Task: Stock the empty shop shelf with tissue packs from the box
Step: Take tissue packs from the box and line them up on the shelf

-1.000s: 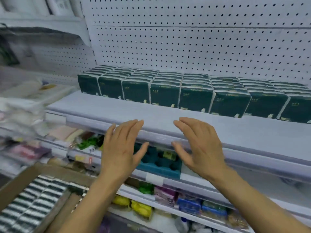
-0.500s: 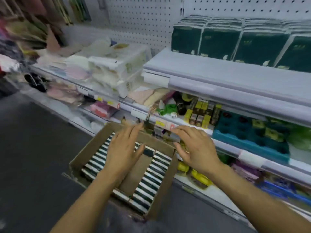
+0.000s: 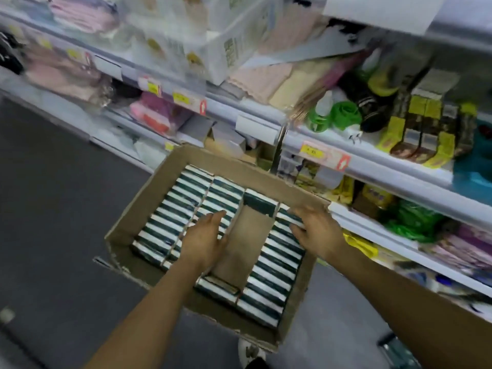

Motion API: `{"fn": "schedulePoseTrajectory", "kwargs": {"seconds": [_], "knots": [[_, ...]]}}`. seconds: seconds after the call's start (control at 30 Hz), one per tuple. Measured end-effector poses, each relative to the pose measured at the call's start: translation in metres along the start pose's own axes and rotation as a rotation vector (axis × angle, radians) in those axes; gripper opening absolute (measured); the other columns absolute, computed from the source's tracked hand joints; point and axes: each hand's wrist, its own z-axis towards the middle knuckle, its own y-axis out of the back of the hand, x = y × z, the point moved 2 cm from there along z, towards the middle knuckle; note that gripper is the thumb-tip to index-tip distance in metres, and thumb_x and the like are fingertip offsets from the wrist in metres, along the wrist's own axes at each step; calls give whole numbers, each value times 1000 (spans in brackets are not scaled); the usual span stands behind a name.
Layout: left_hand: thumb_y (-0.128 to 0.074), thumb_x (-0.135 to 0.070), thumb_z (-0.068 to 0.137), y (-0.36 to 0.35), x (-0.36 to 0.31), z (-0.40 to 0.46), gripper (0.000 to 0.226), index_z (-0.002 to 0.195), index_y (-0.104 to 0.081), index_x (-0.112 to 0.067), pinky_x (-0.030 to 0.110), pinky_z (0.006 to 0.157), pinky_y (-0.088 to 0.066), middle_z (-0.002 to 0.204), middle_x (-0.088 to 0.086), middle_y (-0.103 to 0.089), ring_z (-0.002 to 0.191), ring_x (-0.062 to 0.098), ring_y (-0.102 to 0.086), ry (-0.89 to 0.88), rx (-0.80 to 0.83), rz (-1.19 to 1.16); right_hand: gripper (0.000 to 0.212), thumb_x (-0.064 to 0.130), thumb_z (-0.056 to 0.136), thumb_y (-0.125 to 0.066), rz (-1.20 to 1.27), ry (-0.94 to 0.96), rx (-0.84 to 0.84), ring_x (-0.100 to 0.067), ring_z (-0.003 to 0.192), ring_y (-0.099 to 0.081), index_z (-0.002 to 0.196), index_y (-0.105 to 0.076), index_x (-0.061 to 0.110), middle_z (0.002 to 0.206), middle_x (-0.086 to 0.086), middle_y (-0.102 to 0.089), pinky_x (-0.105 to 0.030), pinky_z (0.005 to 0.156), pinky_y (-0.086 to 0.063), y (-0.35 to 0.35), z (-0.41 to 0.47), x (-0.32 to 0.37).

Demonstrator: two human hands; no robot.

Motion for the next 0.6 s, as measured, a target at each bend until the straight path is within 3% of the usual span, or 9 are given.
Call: {"fn": "schedulePoseTrajectory", "kwargs": {"seconds": [0.13, 0.27, 0.43, 0.5, 0.6], "knots": [[-56, -28, 95, -44, 12, 21, 53, 145, -41, -22, 36, 98, -46, 142, 5, -47, 123, 24, -50, -56, 148, -7, 37, 29, 97, -51, -16, -105, 124, -19, 120, -51, 134, -52, 26, 137, 2, -50, -32, 90, -47, -46, 25, -21], [-56, -26, 94, -72, 29, 35, 50, 143, -46, -22, 39, 101, -43, 138, 6, -52, 123, 27, -51, -121, 159, -3, 36, 25, 97, -49, -50, -101, 159, -23, 122, -49, 133, -52, 24, 136, -3, -52, -33, 92, -47, -72, 53, -33], [-65, -29, 91, -87, 58, 37, 38, 127, -64, -17, 32, 93, -47, 122, 9, -65, 111, 30, -60, -285, 192, 3, 44, 26, 98, -48, -97, 6, 139, -28, 129, -40, 140, -45, 16, 140, -10, -48, -39, 102, -40, -97, 98, -20], [-61, -39, 90, -92, 70, 37, 37, 120, -67, -19, 34, 88, -50, 113, 7, -68, 105, 28, -61, -331, 212, 31, 45, 28, 98, -48, -168, 0, 120, -29, 127, -40, 140, -43, 13, 137, -11, -48, -41, 100, -42, -109, 115, -13], [-66, -37, 88, -98, 76, 39, 35, 120, -66, -22, 34, 82, -49, 107, 4, -67, 102, 24, -57, -422, 202, 18, 48, 30, 97, -51, -309, -47, 134, -29, 124, -42, 140, -39, 11, 134, -12, -48, -40, 94, -43, -126, 134, 2]]}}
